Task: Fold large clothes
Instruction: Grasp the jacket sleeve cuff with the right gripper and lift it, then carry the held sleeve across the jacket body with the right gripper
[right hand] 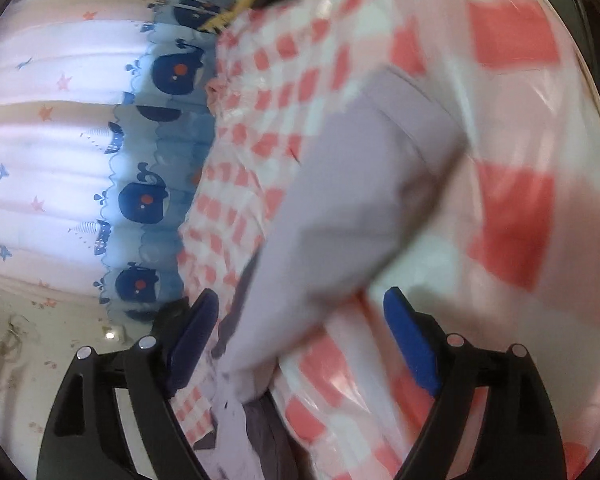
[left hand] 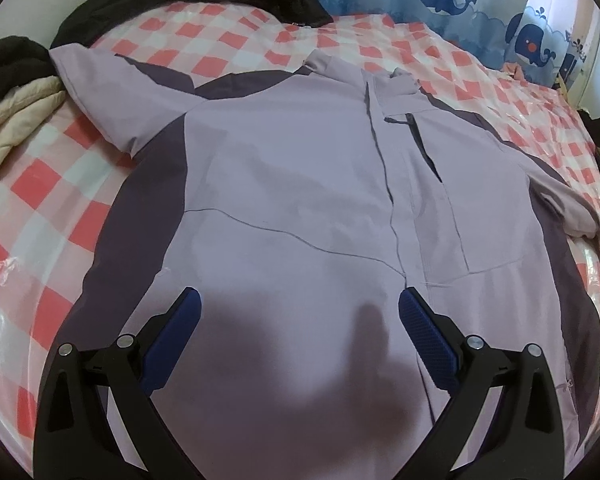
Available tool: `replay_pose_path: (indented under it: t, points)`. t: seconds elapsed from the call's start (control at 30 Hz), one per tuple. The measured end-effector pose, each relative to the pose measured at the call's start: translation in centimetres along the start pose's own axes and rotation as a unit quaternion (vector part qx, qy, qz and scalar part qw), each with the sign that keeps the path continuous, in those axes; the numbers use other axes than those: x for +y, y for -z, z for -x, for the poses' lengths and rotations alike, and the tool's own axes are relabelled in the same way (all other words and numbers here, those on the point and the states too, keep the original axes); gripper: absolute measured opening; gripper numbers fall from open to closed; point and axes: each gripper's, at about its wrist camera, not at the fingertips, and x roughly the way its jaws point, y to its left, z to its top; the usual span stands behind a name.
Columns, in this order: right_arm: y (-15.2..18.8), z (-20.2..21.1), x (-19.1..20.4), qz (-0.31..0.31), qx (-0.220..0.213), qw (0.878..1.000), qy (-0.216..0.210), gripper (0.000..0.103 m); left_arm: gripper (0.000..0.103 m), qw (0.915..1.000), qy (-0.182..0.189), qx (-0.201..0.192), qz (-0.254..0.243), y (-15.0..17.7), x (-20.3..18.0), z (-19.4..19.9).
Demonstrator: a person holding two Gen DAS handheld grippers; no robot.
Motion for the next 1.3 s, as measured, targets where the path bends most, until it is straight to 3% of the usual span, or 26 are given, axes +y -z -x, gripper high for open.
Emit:
replay_pose_path:
  t: [0.27, 0.3, 0.33, 0.37, 0.4, 0.47, 0.53, 0.57, 0.63, 0.7, 0.73, 0.77, 0.83, 0.87, 0.93, 1.0, 1.03, 1.07, 1.1, 1.13, 1.17, 1.3]
  points:
    - [-3.2, -3.7, 0.1, 0.011, -0.028, 0.999, -0.01, 0.081, 0.095, 0.9999, -0.008, 0.0, -0.006, 0.1, -0.4, -0.3]
    - [-3.5, -4.3, 0.7, 0.022, -0.031, 0.999, -0.005, 0.074, 0.095, 0.9999, -0.008, -0.001, -0.008, 0.1, -0.4, -0.4]
    - [-3.6, -4.6, 1.1, 0.034, -0.032, 0.999, 0.002, 0.054, 0.095, 0.9999, -0.008, 0.0, -0.008, 0.1, -0.4, -0.4]
    - [-3.9, -5.0, 1.9, 0.047, -0.033, 0.998, 0.006, 0.042, 0.095, 0.9999, -0.009, 0.0, -0.01, 0.1, -0.4, -0.4]
    - [-4.3, -5.4, 3.1, 0.062, -0.039, 0.997, 0.009, 0.025, 0.095, 0.9999, -0.009, 0.0, -0.012, 0.1, -0.4, -0.5]
    - [-4.9, -5.6, 6.0, 0.102, -0.048, 0.994, 0.007, 0.019, 0.095, 0.9998, -0.01, -0.001, -0.015, 0.2, -0.6, -0.6]
    - [-5.7, -5.3, 11.6, 0.163, -0.059, 0.985, -0.018, 0.017, 0.095, 0.9998, -0.006, -0.007, -0.016, 0.2, -0.7, -0.6]
    - [-5.7, -4.9, 14.6, 0.198, -0.063, 0.977, -0.045, 0.016, 0.095, 0.9998, -0.005, -0.015, -0.013, 0.2, -0.7, -0.4]
    - [-5.1, -3.3, 21.7, 0.302, -0.08, 0.942, -0.119, 0.016, 0.095, 0.9992, -0.001, -0.04, -0.003, 0.1, -0.6, 0.2]
    - [-3.8, -1.3, 26.8, 0.392, -0.098, 0.896, -0.184, 0.016, 0.095, 0.9982, 0.0, -0.06, 0.004, 0.0, -0.5, 0.8]
    - [-3.6, -1.0, 27.8, 0.413, -0.107, 0.883, -0.194, 0.016, 0.095, 0.9976, -0.002, -0.069, 0.007, -0.1, -0.4, 1.0]
    - [-4.0, -1.2, 28.0, 0.423, -0.113, 0.878, -0.192, 0.016, 0.095, 0.9971, -0.003, -0.075, 0.009, -0.1, -0.4, 1.1]
    - [-6.6, -3.7, 25.3, 0.401, -0.112, 0.897, -0.15, 0.016, 0.095, 0.9965, -0.006, -0.084, 0.006, -0.2, -0.6, 1.1]
    - [-8.4, -5.4, 22.4, 0.373, -0.107, 0.914, -0.114, 0.016, 0.095, 0.9966, -0.007, -0.082, 0.003, -0.2, -0.7, 1.0]
    - [-11.3, -7.9, 16.3, 0.309, -0.098, 0.945, -0.051, 0.016, 0.095, 0.9971, -0.006, -0.076, -0.006, -0.1, -1.0, 0.7]
    - [-13.5, -9.7, 9.8, 0.219, -0.069, 0.973, -0.023, 0.016, 0.095, 0.9972, -0.004, -0.074, -0.013, 0.1, -1.4, 0.6]
    - [-14.2, -10.8, 6.2, 0.171, -0.044, 0.984, 0.002, 0.023, 0.095, 0.9972, -0.001, -0.073, -0.017, 0.1, -1.5, 0.6]
    - [-14.5, -11.2, 4.2, 0.143, -0.033, 0.989, 0.004, 0.026, 0.095, 0.9972, 0.0, -0.072, -0.02, 0.2, -1.6, 0.6]
    - [-14.6, -11.2, 2.9, 0.12, -0.028, 0.992, -0.011, 0.037, 0.095, 0.997, 0.003, -0.074, -0.022, 0.2, -1.6, 0.7]
    - [-14.8, -11.1, 1.4, 0.087, -0.027, 0.995, -0.029, 0.062, 0.095, 0.9969, 0.004, -0.075, -0.023, 0.2, -1.7, 0.8]
    - [-15.1, -10.9, 0.6, 0.063, -0.029, 0.997, -0.042, 0.074, 0.095, 0.9969, 0.005, -0.074, -0.024, 0.3, -1.7, 0.8]
    - [-16.5, -11.2, -0.1, 0.03, -0.033, 0.997, -0.069, 0.08, 0.095, 0.997, 0.01, -0.074, -0.019, 0.4, -1.5, 1.0]
